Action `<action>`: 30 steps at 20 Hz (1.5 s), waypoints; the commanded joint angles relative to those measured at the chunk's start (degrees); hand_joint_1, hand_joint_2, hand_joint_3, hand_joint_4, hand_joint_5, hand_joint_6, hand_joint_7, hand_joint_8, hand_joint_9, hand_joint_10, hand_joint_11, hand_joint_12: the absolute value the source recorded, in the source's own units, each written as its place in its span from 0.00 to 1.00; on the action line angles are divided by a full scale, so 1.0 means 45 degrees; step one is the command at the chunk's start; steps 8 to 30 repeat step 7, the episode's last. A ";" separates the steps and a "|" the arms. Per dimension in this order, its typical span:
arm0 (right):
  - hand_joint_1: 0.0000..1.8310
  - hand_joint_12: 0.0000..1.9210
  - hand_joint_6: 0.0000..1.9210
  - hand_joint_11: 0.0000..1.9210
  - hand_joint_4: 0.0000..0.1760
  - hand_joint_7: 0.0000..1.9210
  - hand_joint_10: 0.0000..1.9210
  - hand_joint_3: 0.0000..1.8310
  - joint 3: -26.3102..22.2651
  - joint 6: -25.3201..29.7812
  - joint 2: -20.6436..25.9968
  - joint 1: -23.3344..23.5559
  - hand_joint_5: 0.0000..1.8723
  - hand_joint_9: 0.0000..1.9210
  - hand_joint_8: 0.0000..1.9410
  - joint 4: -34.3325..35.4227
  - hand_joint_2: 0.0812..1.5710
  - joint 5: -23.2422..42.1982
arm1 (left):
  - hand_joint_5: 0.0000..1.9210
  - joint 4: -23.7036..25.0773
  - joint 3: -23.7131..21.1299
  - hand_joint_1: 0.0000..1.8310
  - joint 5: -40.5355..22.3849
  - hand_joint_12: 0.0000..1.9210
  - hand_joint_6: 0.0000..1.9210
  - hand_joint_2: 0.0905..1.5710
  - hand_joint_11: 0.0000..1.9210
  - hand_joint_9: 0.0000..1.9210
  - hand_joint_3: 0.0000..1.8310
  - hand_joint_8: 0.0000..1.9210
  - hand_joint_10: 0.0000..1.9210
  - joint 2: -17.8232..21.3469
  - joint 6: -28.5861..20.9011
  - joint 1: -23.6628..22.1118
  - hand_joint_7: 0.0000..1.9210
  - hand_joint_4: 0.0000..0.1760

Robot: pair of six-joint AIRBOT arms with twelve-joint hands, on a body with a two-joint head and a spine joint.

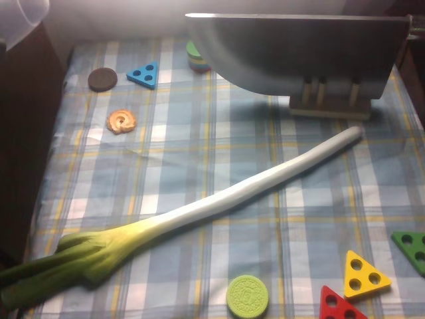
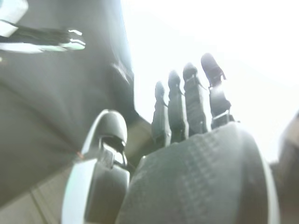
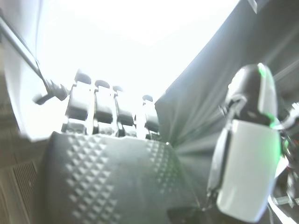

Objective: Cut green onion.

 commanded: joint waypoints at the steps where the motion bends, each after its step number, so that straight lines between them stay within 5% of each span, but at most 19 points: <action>1: 0.42 0.00 0.00 0.00 1.00 0.04 0.00 0.01 -0.0058 0.0287 0.0066 -0.0211 0.00 0.01 0.01 0.0308 0.51 0.2745 | 0.17 0.0129 0.0019 0.25 -0.2623 0.47 0.00 0.76 0.00 0.19 0.00 0.00 0.00 0.0056 -0.0637 0.0112 0.20 0.00; 2: 0.51 0.00 0.01 0.00 0.84 0.10 0.01 0.00 -0.0175 0.0333 0.0068 -0.0487 0.07 0.06 0.01 0.0374 0.54 0.2835 | 0.15 0.0135 0.0038 0.29 -0.3150 0.38 0.00 0.71 0.00 0.17 0.00 0.00 0.00 0.0029 -0.1128 0.0352 0.18 0.00; 3: 0.44 0.04 0.01 0.11 0.17 0.15 0.01 0.00 -0.0303 0.0347 0.0005 -0.0562 0.14 0.15 0.01 0.0042 0.62 0.2835 | 0.06 0.0116 0.0160 0.29 -0.4138 0.33 0.00 0.73 0.00 0.16 0.00 0.00 0.00 -0.0063 -0.2186 0.0893 0.16 0.00; 4: 0.44 0.04 0.01 0.11 0.17 0.15 0.01 0.00 -0.0308 0.0392 -0.0078 -0.0558 0.14 0.15 0.01 -0.0152 0.62 0.2835 | 0.06 0.0029 0.0266 0.29 -0.4601 0.33 0.00 0.73 0.00 0.16 0.00 0.00 0.00 -0.0144 -0.2790 0.1184 0.16 0.00; 5: 0.44 0.04 0.00 0.12 0.00 0.17 0.01 0.00 -0.0293 0.0516 -0.0190 -0.0510 0.18 0.17 0.00 -0.0484 0.60 0.2835 | 0.06 -0.0187 0.0487 0.25 -0.5387 0.44 0.00 0.77 0.00 0.20 0.00 0.00 0.01 -0.0320 -0.3986 0.1743 0.18 0.00; 6: 0.45 0.02 0.00 0.09 0.24 0.03 0.00 0.00 -0.0275 0.0568 -0.0258 -0.0427 0.05 0.06 0.00 -0.0721 0.60 0.2835 | 0.20 -0.0385 0.0690 0.14 -0.5392 0.48 0.06 0.79 0.00 0.22 0.01 0.01 0.01 -0.0403 -0.5224 0.2013 0.19 0.00; 7: 0.28 0.01 0.00 0.05 0.20 0.02 0.00 0.01 -0.0257 0.0639 -0.0385 -0.0337 0.02 0.04 0.00 -0.0995 0.64 0.2836 | 0.21 -0.0313 0.0958 0.09 -0.5389 0.40 0.02 0.78 0.00 0.20 0.00 0.00 0.00 -0.0628 -0.5742 0.1972 0.19 0.00; 30: 0.28 0.01 0.00 0.05 0.20 0.02 0.00 0.01 -0.0257 0.0639 -0.0385 -0.0337 0.02 0.04 0.00 -0.0995 0.64 0.2836 | 0.21 -0.0313 0.0958 0.09 -0.5389 0.40 0.02 0.78 0.00 0.20 0.00 0.00 0.00 -0.0628 -0.5742 0.1972 0.19 0.00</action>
